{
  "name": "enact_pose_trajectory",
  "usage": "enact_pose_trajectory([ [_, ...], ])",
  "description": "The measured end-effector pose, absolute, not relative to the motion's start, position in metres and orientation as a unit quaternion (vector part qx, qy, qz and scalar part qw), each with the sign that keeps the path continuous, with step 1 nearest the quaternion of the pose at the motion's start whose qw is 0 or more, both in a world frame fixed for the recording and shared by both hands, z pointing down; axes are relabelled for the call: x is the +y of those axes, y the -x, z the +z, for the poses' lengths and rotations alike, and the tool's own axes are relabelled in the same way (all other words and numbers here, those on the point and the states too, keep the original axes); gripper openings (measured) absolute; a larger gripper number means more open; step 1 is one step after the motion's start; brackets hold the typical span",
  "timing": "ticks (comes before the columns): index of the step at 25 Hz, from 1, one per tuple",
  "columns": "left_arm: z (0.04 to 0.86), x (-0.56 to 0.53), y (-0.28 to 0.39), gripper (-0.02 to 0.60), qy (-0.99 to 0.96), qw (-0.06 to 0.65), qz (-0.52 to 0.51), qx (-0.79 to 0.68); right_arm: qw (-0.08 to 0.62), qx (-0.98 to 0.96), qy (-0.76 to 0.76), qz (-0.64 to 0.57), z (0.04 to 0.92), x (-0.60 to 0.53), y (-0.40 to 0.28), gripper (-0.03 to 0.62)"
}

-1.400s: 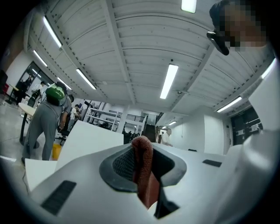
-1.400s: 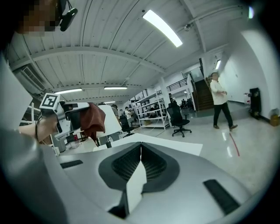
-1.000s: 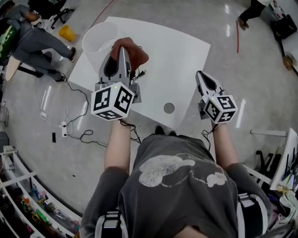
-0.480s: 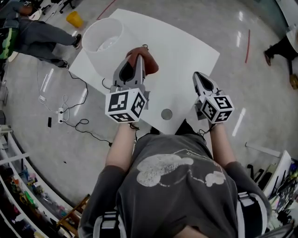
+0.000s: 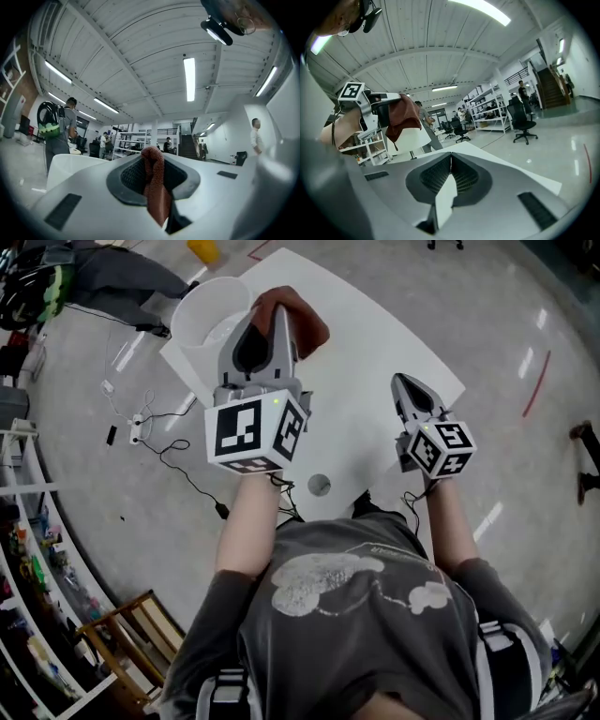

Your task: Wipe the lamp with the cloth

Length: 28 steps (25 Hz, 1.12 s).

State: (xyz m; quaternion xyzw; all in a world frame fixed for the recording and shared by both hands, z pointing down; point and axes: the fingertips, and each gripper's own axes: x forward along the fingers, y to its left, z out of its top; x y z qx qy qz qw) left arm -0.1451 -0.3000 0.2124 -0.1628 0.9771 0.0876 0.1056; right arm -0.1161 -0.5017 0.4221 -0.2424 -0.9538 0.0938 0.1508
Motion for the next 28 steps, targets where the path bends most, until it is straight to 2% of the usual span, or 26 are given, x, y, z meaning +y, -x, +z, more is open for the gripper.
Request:
enact_pose_trajectory([
  [13,0.246,-0.282,0.131,0.071,0.054,0.086,0.049,0.994,0.165,-0.925,0.329,0.094,0.442,-0.475,0.120,0.005],
  [28,0.328,-0.299,0.137,0.071,0.075,-0.003,0.060,0.995,0.190,-0.918,0.333,0.101,0.461,-0.474,0.118,0.005],
])
